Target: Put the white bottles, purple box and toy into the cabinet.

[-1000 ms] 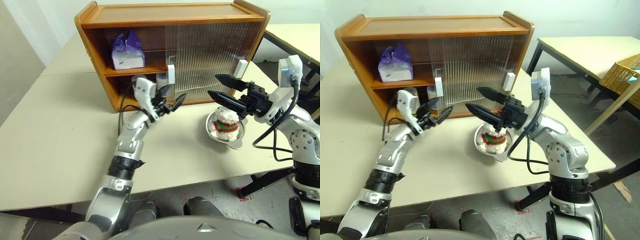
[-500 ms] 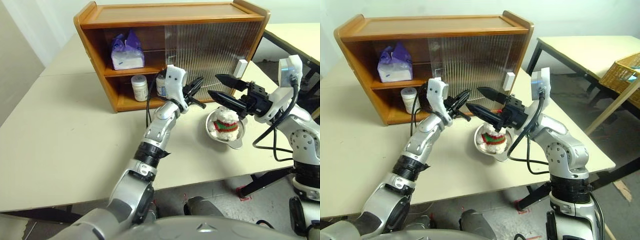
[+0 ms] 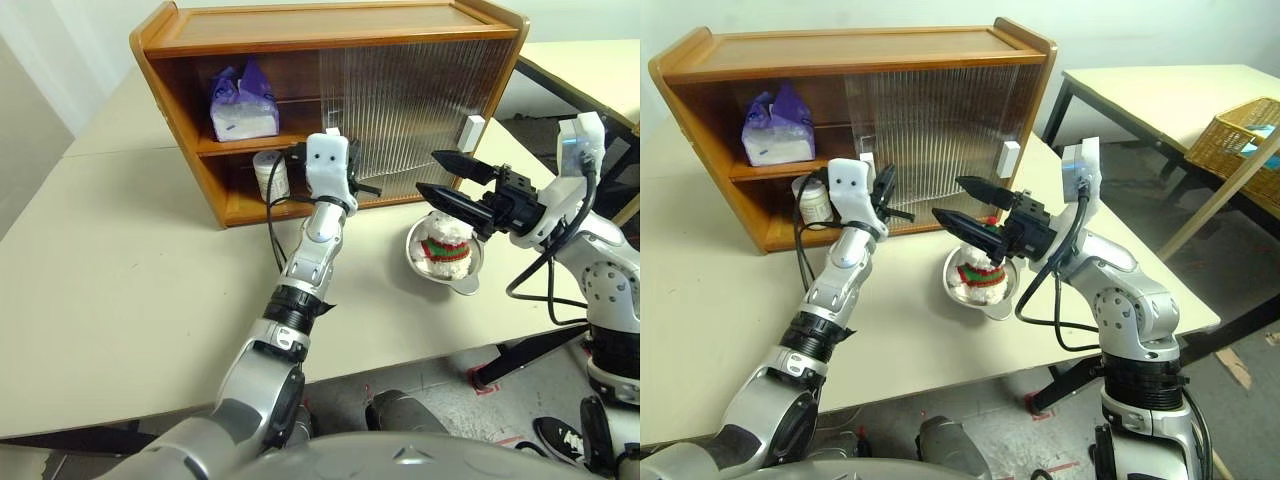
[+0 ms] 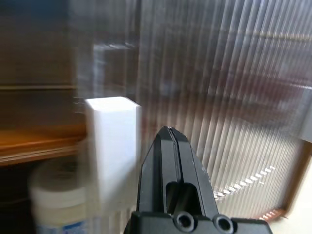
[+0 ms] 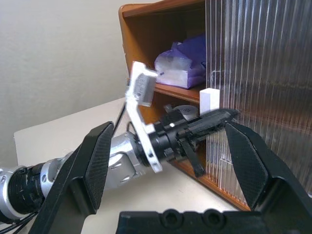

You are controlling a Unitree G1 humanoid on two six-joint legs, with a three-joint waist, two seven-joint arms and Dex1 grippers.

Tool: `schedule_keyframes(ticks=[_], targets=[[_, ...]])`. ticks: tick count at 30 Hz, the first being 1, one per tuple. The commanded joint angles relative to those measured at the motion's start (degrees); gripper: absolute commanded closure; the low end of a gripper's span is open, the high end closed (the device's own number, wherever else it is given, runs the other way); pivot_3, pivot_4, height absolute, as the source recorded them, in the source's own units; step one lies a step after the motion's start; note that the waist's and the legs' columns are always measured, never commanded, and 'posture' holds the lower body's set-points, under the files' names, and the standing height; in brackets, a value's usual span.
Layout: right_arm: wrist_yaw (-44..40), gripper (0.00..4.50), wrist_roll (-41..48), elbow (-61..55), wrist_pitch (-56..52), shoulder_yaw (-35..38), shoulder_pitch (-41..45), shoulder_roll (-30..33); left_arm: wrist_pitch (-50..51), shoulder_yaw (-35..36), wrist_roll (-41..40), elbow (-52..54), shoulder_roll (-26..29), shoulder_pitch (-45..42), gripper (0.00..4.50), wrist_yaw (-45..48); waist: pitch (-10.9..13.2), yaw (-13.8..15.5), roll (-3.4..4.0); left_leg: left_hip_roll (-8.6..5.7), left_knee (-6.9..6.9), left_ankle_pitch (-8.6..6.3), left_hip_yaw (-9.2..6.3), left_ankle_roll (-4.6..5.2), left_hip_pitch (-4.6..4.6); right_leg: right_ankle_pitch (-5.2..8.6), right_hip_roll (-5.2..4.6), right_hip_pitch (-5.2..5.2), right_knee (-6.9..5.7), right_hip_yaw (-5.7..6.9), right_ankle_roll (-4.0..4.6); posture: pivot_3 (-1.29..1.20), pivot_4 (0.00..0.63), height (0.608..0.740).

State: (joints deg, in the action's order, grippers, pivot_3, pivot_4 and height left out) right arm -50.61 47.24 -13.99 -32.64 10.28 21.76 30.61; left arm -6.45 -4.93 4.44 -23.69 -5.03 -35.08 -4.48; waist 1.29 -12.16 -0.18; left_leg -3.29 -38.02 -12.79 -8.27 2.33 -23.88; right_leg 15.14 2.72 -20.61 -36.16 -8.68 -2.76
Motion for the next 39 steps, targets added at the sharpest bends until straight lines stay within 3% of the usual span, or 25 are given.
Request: schedule_keyframes(ticks=[1, 17, 26, 29, 31, 36, 39], targets=[[-0.63, 0.0, 0.23, 0.31, -0.37, -0.11, 0.41, 0.44, 2.52, 1.64, 1.32, 2.92, 0.78, 1.62, 4.48, -3.14, 0.09, 0.08, -0.07, -0.02, 0.0, 0.0, 0.0, 0.0, 0.0, 0.0, -0.01, 0.0, 0.0, 0.0, 0.0, -0.25, 0.04, 0.74], [-2.68, 0.0, -0.89, 3.64, 0.18, -1.45, 2.98, -0.75, 11.45, 8.26, 3.2, 15.83, 3.97, 7.38, 4.48, -12.68, 0.45, 0.34, -0.05, -0.15, 0.04, 0.03, -0.02, -0.04, 0.13, -0.1, -0.43, -0.02, -0.06, -0.14, 0.15, -0.23, 0.042, 0.74], [-3.4, 0.0, -1.59, 4.57, 0.72, -2.14, 3.55, -1.77, 14.86, 12.18, 3.78, 22.41, 5.95, 10.17, 4.48, -16.43, 0.92, 1.23, -0.04, -0.14, 0.25, -0.11, -0.09, -0.91, 0.31, -0.28, -0.45, -0.02, -0.13, -0.09, 0.39, -0.18, 0.035, 0.74], [-3.66, 0.0, -1.72, 5.02, 1.0, -2.32, 3.78, -1.85, 15.46, 13.89, 3.21, 23.53, 5.85, 10.62, 4.48, -17.99, 0.92, 2.13, -0.03, -0.14, 0.26, -0.07, -0.09, -0.85, 0.3, -0.27, -0.45, -0.03, -0.12, -0.09, 0.43, -0.17, 0.027, 0.74], [-3.88, 0.0, -1.81, 5.28, 1.23, -2.5, 3.89, -1.97, 15.82, 14.96, 2.65, 24.05, 5.66, 10.87, 4.48, -18.74, 0.92, 2.77, -0.03, -0.14, 0.26, 0.28, -0.08, -0.24, 0.28, -0.25, -0.46, -0.04, -0.11, -0.1, 0.51, -0.17, 0.027, 0.74], [-4.32, 0.0, -2.27, 5.82, 1.61, -2.8, 4.18, -2.43, 15.28, 13.87, 0.91, 24.52, 5.27, 11.08, 4.48, -15.89, 0.92, 3.3, -0.03, -0.14, 0.3, 0.2, -0.03, -0.22, 0.27, -0.47, -0.45, -0.1, -0.1, -0.08, 1.09, -0.16, 0.021, 0.74], [-4.53, 0.0, -2.45, 5.98, 1.71, -2.77, 4.27, -2.51, 13.72, 12.07, -4.17, 25.07, 4.42, 11.17, 4.48, -9.0, 0.91, 4.0, -0.02, -0.13, 0.31, 0.2, -0.06, -0.22, 0.27, -0.49, -0.44, -0.1, -0.11, -0.05, 1.15, -0.17, 0.019, 0.74]])
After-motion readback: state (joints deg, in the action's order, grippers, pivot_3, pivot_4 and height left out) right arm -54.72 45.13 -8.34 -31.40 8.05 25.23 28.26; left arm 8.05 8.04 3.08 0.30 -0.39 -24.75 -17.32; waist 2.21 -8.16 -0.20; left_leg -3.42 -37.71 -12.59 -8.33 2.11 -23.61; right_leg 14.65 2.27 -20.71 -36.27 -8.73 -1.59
